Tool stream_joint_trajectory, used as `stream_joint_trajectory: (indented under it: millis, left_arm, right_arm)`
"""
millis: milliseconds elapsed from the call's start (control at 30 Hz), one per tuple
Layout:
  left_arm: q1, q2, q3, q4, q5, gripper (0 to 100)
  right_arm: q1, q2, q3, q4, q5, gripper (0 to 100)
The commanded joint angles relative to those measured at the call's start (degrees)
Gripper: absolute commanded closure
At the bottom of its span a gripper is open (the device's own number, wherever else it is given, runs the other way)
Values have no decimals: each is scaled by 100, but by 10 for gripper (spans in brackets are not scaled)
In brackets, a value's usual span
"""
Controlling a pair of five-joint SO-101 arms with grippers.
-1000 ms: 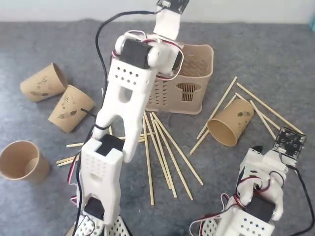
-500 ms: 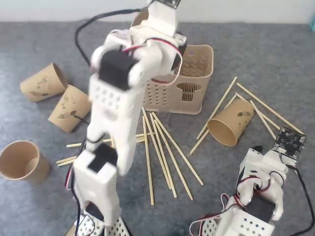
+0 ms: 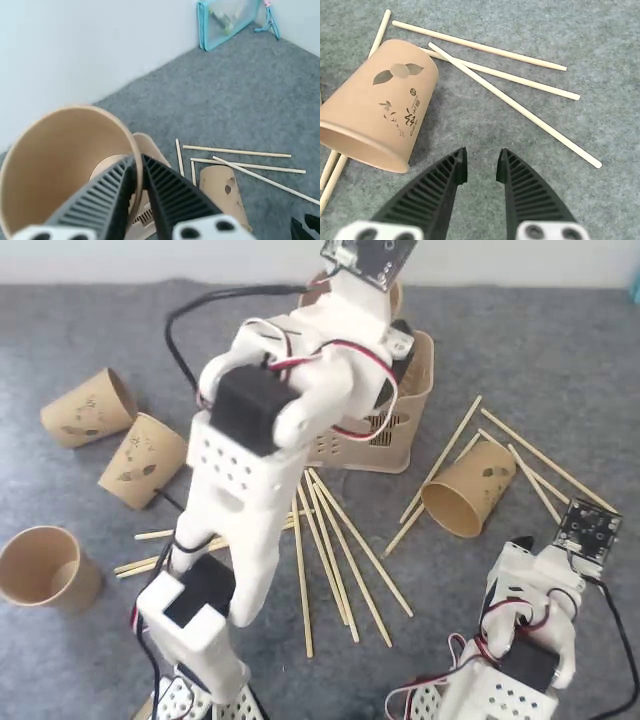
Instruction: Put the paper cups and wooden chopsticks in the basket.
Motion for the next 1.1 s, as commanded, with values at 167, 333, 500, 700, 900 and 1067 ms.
stream_joint_trajectory:
  millis: [167, 333, 500, 700, 900, 1067]
  left_arm:
    - [62, 484, 40, -580, -35, 988]
    - [62, 1081, 4, -589, -44, 988]
    - [62, 1407, -4, -589, -44, 988]
    - [18, 1407, -4, -501, -53, 952]
    - [-246, 1134, -488, 167, -9, 705]
    - [-519, 712, -1288, 844, -9, 674]
  right_arm:
    - [-4, -75, -35, -110, 97, 890]
    - [-4, -75, -35, -110, 97, 890]
    - [-4, -75, -35, -110, 97, 889]
    - [-13, -75, -35, -110, 97, 888]
    - [-22, -75, -35, -110, 97, 888]
    - [-4, -75, -35, -110, 97, 890]
